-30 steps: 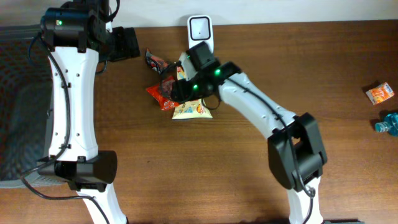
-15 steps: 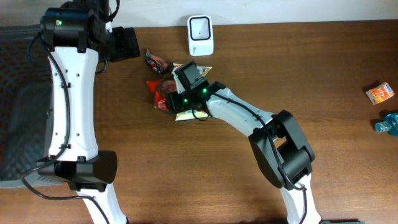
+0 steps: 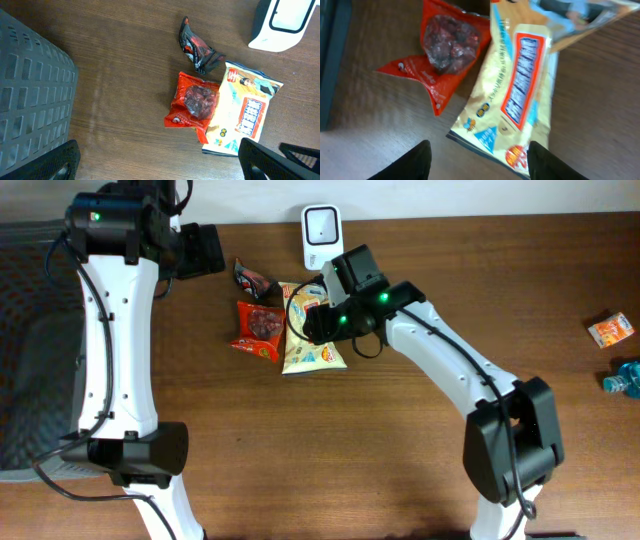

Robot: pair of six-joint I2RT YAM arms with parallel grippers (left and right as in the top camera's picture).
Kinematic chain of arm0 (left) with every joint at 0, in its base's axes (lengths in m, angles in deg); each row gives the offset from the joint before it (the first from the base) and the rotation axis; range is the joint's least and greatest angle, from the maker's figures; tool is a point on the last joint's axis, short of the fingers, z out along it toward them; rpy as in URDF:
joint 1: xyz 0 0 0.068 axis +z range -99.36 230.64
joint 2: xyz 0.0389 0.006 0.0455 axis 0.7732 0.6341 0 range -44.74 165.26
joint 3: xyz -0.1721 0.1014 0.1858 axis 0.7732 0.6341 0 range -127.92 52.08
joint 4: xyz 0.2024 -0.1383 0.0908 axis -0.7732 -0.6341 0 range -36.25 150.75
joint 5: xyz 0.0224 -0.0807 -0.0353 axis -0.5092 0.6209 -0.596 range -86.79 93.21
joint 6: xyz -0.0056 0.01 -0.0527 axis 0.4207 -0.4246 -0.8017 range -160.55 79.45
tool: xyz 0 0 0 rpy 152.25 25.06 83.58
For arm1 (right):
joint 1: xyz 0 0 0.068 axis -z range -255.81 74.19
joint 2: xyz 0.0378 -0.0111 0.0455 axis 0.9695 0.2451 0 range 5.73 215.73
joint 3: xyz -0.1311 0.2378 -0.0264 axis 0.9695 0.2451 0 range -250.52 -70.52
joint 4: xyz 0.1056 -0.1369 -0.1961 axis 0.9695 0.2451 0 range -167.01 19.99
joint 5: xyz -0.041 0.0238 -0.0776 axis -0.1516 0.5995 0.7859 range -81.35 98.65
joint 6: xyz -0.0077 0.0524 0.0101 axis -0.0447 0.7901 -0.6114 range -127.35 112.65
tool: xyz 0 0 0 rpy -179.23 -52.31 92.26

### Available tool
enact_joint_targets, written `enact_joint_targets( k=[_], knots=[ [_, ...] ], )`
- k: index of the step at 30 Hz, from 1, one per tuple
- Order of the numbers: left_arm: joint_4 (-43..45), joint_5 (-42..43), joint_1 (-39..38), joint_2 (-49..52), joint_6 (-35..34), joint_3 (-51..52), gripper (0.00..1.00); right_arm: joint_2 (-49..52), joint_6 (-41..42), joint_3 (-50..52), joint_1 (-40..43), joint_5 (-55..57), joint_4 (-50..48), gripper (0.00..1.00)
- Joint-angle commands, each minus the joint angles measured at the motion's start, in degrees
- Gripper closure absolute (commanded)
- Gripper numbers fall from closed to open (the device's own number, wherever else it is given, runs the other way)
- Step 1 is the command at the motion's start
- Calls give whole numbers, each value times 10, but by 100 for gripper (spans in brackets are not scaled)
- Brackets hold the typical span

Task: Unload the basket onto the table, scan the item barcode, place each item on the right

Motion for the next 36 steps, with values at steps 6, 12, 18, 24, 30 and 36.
enact_joint_targets(
  k=[6,12,18,24,30,36],
  knots=[
    [0,4,-2,1,-3,0,1,172,82,0,-12,85,-57,84],
    [0,4,-2,1,-3,0,1,119,64,-21,1,85,31,89],
    [0,4,-2,1,-3,0,1,-53,73,-29,2,142,140,79],
    [5,4,-2,1,-3,0,1,10,153,24,-1,108,14,81],
    [-6,17,-2,1,-3,0,1,121,149,50,30,118,-4,91],
    [63,229,-40,16,118,52,2,54,19,14,79,77,89,84]
  ],
)
